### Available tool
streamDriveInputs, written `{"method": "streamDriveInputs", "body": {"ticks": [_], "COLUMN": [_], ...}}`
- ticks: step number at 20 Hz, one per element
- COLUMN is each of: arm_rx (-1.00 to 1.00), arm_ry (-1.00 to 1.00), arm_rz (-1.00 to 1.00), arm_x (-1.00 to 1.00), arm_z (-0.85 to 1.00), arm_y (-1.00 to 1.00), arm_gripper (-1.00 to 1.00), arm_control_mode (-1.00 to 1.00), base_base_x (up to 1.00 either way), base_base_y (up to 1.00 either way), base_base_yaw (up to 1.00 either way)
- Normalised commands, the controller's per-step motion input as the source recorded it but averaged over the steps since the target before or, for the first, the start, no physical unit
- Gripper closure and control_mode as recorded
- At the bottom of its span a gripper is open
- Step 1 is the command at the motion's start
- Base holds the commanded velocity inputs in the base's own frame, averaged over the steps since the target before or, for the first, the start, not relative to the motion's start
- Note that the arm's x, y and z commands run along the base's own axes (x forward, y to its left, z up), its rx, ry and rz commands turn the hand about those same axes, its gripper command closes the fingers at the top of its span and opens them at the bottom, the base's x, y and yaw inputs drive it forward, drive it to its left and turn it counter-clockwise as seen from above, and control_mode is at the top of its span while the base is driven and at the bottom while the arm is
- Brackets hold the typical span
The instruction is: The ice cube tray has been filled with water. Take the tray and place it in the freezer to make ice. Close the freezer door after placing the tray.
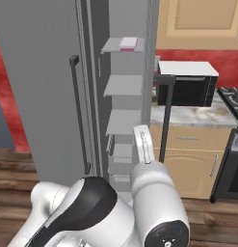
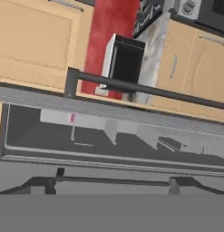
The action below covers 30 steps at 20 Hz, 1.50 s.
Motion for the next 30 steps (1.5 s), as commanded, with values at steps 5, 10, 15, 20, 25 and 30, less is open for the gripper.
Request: {"method": "streamDriveInputs", "body": {"ticks": [5,10,15,20,25,30], "arm_rx": [0.0,0.0,0.0,0.0,0.0,0.01], "arm_ry": [-0.08,0.0,0.0,0.0,0.0,0.01], "arm_rz": [0.0,0.0,0.04,0.06,0.05,0.1], "arm_x": [0.55,0.72,0.58,0.32,0.0,0.01], "arm_z": [-0.51,-0.57,-0.38,-0.19,-0.04,-0.04], "arm_y": [-0.52,-0.24,-0.14,-0.2,-0.43,-0.54], "arm_gripper": [-1.0,-1.0,-1.0,-1.0,-1.0,-1.0], "arm_control_mode": [-1.0,-1.0,-1.0,-1.0,-1.0,-1.0], "base_base_x": [0.0,0.0,0.0,0.0,0.0,0.0], "base_base_y": [0.0,0.0,0.0,0.0,0.0,0.0], "base_base_yaw": [0.0,0.0,0.0,0.0,0.0,0.0]}}
